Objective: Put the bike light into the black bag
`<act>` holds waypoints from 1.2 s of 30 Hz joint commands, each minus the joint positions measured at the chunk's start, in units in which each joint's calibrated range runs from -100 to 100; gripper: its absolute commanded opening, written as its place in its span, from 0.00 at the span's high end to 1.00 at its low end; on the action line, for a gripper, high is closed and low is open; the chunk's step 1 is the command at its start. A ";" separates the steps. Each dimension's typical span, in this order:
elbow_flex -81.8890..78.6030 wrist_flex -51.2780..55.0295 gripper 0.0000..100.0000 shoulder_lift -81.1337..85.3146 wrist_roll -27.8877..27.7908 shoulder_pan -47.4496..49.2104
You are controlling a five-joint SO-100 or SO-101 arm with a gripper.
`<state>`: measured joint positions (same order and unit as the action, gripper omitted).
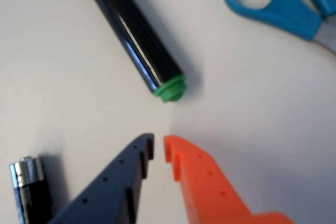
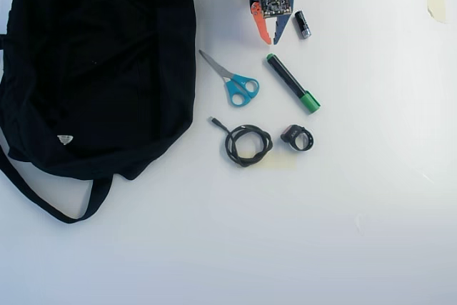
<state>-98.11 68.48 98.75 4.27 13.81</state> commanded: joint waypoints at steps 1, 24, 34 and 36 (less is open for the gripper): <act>-1.17 2.14 0.98 0.83 -0.13 -0.43; 0.54 -33.51 0.98 -8.38 -6.74 0.17; 14.82 -82.70 0.98 -40.66 -6.74 -4.31; 21.65 -83.82 0.98 -47.14 -5.90 -5.96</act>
<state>-88.21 -8.03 62.64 -2.95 11.32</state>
